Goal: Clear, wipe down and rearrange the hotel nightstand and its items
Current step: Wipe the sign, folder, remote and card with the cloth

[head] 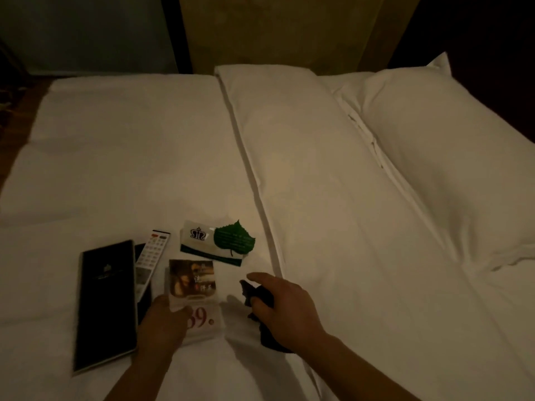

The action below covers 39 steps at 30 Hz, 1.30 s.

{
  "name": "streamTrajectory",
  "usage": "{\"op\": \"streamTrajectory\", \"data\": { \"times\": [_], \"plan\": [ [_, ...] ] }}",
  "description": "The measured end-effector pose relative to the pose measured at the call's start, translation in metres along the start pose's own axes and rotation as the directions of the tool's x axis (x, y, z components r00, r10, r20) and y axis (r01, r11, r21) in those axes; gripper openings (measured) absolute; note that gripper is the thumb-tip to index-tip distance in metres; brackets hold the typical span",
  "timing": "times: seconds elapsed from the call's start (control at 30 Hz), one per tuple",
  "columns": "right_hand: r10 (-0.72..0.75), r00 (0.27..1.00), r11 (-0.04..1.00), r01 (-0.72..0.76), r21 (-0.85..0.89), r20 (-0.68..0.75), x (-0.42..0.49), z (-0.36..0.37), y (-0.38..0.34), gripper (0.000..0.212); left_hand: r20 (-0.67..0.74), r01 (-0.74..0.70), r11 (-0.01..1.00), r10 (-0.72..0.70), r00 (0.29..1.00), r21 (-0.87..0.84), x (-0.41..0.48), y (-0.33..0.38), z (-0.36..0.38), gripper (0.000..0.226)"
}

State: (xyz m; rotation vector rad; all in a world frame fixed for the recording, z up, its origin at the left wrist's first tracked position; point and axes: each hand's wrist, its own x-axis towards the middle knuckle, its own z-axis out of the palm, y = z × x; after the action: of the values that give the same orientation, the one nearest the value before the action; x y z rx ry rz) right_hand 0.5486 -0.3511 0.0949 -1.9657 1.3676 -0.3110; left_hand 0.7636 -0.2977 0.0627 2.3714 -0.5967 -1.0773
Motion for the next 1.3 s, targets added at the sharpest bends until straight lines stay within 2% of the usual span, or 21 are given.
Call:
{"op": "streamTrajectory", "data": {
  "times": [0.03, 0.07, 0.13, 0.17, 0.23, 0.33, 0.37, 0.43, 0.47, 0.53, 0.6, 0.67, 0.73, 0.77, 0.87, 0.93, 1.03, 1.13, 1.2, 1.23, 1.3],
  "plan": [
    [0.015, 1.0, 0.998, -0.015, 0.063, -0.005, 0.002, 0.001, -0.004, 0.044, -0.005, 0.017, 0.984, -0.018, 1.0, -0.177, -0.006, 0.0, 0.0, 0.008],
    [0.027, 1.0, 0.989, -0.026, 0.145, -0.004, 0.004, 0.004, -0.01, 0.044, 0.015, 0.054, 0.949, -0.052, 0.999, -0.309, -0.011, -0.003, 0.0, 0.011],
    [0.016, 1.0, 0.961, -0.017, 0.275, 0.004, 0.008, 0.01, -0.027, 0.042, 0.074, 0.079, 0.892, -0.051, 0.996, -0.445, -0.026, -0.007, 0.0, 0.016],
    [-0.016, 1.0, 0.959, 0.013, 0.283, 0.01, 0.009, 0.015, -0.037, 0.041, 0.09, 0.077, 0.875, -0.038, 0.995, -0.477, -0.035, -0.005, -0.001, 0.02],
    [-0.117, 0.993, 0.975, 0.115, 0.192, -0.002, 0.011, 0.026, -0.058, 0.037, 0.075, 0.034, 0.871, 0.003, 0.997, -0.491, -0.043, 0.0, -0.007, 0.036],
    [-0.261, 0.965, 0.965, 0.261, -0.009, -0.016, 0.015, 0.043, -0.08, 0.032, 0.116, -0.075, 0.878, 0.146, 0.982, -0.472, -0.045, -0.002, -0.013, 0.033],
    [-0.286, 0.958, 0.956, 0.283, -0.08, -0.02, 0.016, 0.046, -0.083, 0.031, 0.113, -0.074, 0.866, 0.148, 0.983, -0.495, -0.048, 0.001, -0.018, 0.032],
    [-0.272, 0.958, 0.948, 0.249, -0.2, -0.096, 0.022, 0.043, -0.082, 0.029, 0.084, -0.047, 0.829, 0.112, 0.99, -0.557, -0.055, 0.008, -0.027, 0.026],
    [-0.219, 0.964, 0.958, 0.184, -0.218, -0.152, 0.026, 0.039, -0.08, 0.027, 0.089, -0.036, 0.801, 0.11, 0.99, -0.598, -0.056, 0.009, -0.032, 0.021],
    [-0.146, 0.957, 0.972, 0.091, -0.218, -0.249, 0.031, 0.032, -0.076, 0.026, 0.075, -0.026, 0.775, 0.094, 0.993, -0.632, -0.057, 0.006, -0.038, 0.025],
    [-0.249, 0.93, 0.953, 0.186, -0.239, -0.271, 0.03, 0.036, -0.082, 0.025, 0.075, -0.048, 0.784, 0.119, 0.99, -0.619, -0.056, 0.001, -0.042, 0.027],
    [-0.425, 0.88, 0.89, 0.362, -0.279, -0.214, 0.025, 0.05, -0.095, 0.023, 0.093, -0.08, 0.802, 0.167, 0.982, -0.592, -0.055, 0.0, -0.044, 0.037],
    [-0.492, 0.857, 0.845, 0.426, -0.324, -0.156, 0.028, 0.056, -0.101, 0.023, 0.107, -0.098, 0.817, 0.192, 0.976, -0.569, -0.059, 0.001, -0.044, 0.045],
    [-0.451, 0.878, 0.863, 0.383, -0.329, -0.161, 0.034, 0.053, -0.102, 0.024, 0.114, -0.093, 0.82, 0.189, 0.975, -0.565, -0.06, 0.0, -0.044, 0.046],
    [-0.175, 0.941, 0.963, 0.103, -0.248, -0.291, 0.042, 0.04, -0.092, 0.024, 0.109, -0.067, 0.816, 0.157, 0.981, -0.574, -0.064, -0.004, -0.05, 0.043],
    [-0.143, 0.939, 0.974, 0.077, -0.212, -0.313, 0.028, 0.042, -0.086, 0.024, 0.077, -0.081, 0.791, 0.16, 0.984, -0.606, -0.064, -0.003, -0.055, 0.041],
    [-0.276, 0.939, 0.952, 0.238, -0.191, -0.204, -0.006, 0.06, -0.098, 0.023, 0.068, -0.064, 0.752, 0.143, 0.987, -0.656, -0.058, 0.002, -0.057, 0.033],
    [-0.369, 0.93, 0.929, 0.368, -0.036, 0.001, -0.025, 0.065, -0.11, 0.021, 0.111, -0.039, 0.734, 0.154, 0.982, -0.678, -0.056, 0.0, -0.057, 0.026],
    [-0.432, 0.884, 0.901, 0.433, 0.032, 0.18, -0.026, 0.058, -0.106, 0.02, 0.113, -0.042, 0.729, 0.163, 0.98, -0.683, -0.058, -0.004, -0.059, 0.025],
    [-0.442, 0.863, 0.892, 0.452, 0.018, 0.245, -0.025, 0.053, -0.101, 0.021, 0.09, -0.063, 0.722, 0.171, 0.981, -0.689, -0.059, -0.006, -0.061, 0.025],
    [-0.386, 0.876, 0.902, 0.424, -0.081, 0.29, -0.022, 0.043, -0.087, 0.025, 0.03, -0.087, 0.704, 0.152, 0.988, -0.705, -0.057, -0.009, -0.063, 0.025]
  ]
}}
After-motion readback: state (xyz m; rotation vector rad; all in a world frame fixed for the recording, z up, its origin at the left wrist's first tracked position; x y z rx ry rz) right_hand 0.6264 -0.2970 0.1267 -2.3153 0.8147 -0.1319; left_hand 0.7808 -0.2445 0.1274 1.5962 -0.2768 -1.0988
